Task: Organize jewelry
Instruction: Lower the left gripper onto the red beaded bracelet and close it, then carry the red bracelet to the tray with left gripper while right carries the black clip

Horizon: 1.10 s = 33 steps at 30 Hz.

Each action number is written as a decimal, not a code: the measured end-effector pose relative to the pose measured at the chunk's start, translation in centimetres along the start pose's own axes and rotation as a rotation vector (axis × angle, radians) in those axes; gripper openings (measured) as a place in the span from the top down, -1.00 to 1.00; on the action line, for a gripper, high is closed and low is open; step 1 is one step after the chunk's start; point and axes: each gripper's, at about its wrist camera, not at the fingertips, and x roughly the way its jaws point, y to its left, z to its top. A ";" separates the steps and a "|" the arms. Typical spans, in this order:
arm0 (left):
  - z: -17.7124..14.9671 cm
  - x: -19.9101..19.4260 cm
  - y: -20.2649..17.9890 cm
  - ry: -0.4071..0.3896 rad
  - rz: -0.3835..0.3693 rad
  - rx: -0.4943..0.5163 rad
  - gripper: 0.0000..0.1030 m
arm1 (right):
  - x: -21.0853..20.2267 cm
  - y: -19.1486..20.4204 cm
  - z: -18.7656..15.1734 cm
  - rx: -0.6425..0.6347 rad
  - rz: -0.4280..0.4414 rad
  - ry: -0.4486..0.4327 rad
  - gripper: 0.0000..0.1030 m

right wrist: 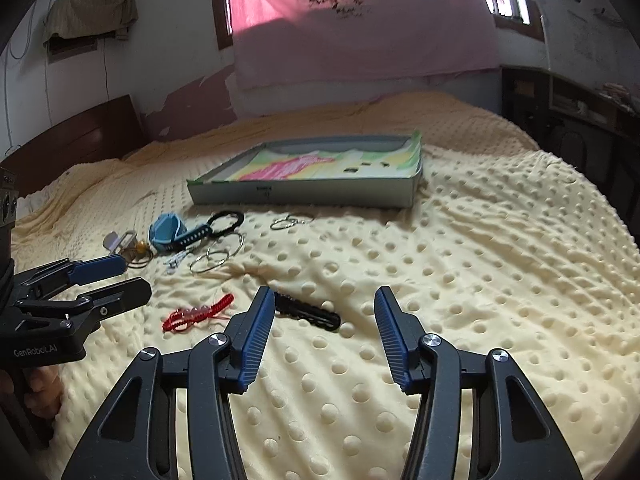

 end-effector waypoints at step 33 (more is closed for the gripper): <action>-0.7 3.5 0.6 0.132 -0.125 -0.044 0.85 | 4.8 1.7 -0.6 -0.094 0.100 0.183 0.93</action>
